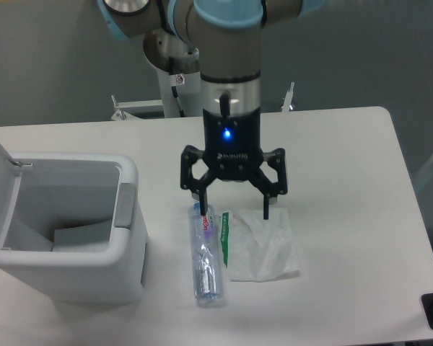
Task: Place the trash in the trash can
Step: 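Lower the open gripper over the clear plastic bottle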
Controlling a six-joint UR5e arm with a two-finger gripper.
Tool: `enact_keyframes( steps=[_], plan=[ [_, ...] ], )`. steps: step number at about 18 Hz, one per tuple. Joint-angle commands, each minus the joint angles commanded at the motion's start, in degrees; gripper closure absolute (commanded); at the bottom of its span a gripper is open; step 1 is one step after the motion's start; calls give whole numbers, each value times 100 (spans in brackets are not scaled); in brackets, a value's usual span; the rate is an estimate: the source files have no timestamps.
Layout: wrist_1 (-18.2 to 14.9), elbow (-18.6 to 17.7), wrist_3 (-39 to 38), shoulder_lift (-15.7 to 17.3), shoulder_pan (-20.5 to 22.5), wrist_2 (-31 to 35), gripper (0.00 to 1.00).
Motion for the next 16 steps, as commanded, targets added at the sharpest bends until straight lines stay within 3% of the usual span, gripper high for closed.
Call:
enact_keyframes(
  steps=[6, 9, 16],
  plan=[
    [175, 0, 18, -421, 0, 114, 0],
    [255, -193, -26, -737, -35, 123, 0],
    [229, -720, -219, -1072, -202, 299, 0]
  ],
)
